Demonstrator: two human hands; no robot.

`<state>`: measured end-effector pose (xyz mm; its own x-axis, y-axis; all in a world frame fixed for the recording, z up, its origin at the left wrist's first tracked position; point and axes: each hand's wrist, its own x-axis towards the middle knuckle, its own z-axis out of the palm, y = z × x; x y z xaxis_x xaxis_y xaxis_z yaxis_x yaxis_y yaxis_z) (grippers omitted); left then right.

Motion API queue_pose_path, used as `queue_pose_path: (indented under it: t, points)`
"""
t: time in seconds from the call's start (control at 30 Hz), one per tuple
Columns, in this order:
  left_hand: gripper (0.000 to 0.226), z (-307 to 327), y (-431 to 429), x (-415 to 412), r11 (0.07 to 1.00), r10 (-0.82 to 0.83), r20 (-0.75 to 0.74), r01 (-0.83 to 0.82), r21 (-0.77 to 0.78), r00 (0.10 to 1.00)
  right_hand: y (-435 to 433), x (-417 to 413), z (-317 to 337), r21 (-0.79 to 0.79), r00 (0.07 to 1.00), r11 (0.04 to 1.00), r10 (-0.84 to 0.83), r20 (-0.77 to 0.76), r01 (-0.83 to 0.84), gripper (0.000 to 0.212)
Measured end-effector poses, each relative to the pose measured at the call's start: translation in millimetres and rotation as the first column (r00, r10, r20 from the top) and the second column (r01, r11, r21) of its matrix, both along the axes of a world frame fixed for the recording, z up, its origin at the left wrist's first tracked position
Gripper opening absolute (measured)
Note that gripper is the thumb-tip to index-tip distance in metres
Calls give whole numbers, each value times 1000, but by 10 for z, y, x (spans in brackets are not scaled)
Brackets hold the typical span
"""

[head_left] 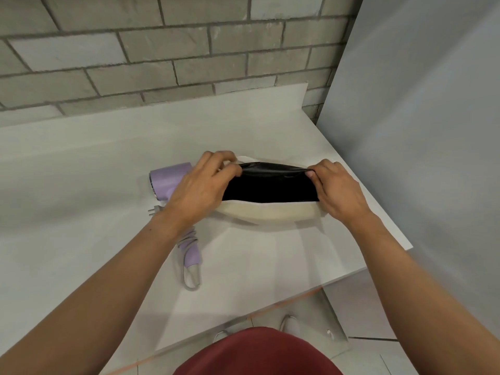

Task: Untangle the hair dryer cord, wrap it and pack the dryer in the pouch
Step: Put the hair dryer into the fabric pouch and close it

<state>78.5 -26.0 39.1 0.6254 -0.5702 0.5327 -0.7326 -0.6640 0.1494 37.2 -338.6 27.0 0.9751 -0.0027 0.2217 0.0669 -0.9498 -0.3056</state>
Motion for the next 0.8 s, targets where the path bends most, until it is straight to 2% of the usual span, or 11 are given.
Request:
queue_pose_path:
  t: [0.1,0.17,0.2,0.3,0.4,0.43,0.5,0.57,0.67,0.73,0.8]
  points:
    - [32,-71,75,85,980,-117,11,113,162,993,-4,1,43,-46,1000,998,-31,0,31,36]
    - [25,-140,134,133,982,-60,-79,73,174,995,16,-1,64,-74,997,994,-75,23,77,35]
    - [32,-161,159,148,986,-24,-149,48,160,989,49,-7,70,-89,995,991,-96,20,97,35]
    - [73,-193,191,174,975,67,-337,11,223,939,128,-18,67,-135,994,985,-108,30,111,34]
    - [108,-232,177,186,968,82,-416,27,250,906,180,-95,36,-236,985,971,12,174,29,39]
    - [114,-232,174,182,971,80,-432,27,236,898,246,-126,9,-215,974,976,78,212,-31,34]
    - [118,-224,177,174,981,71,-435,16,193,898,424,-207,-38,-191,957,950,270,103,-247,22]
    - [118,-185,185,157,984,77,-409,-3,178,909,513,-220,-214,-282,918,877,396,-37,-389,34]
    - [116,-173,214,139,969,102,-356,-13,245,929,480,-150,-303,-339,973,917,163,-163,-210,62]
    - [116,-210,249,143,968,88,-357,4,250,930,458,-106,-273,-368,986,923,60,-157,-114,80]
    - [114,-234,290,191,980,64,-390,16,199,919,435,-49,-235,-375,995,923,56,-88,-85,90]
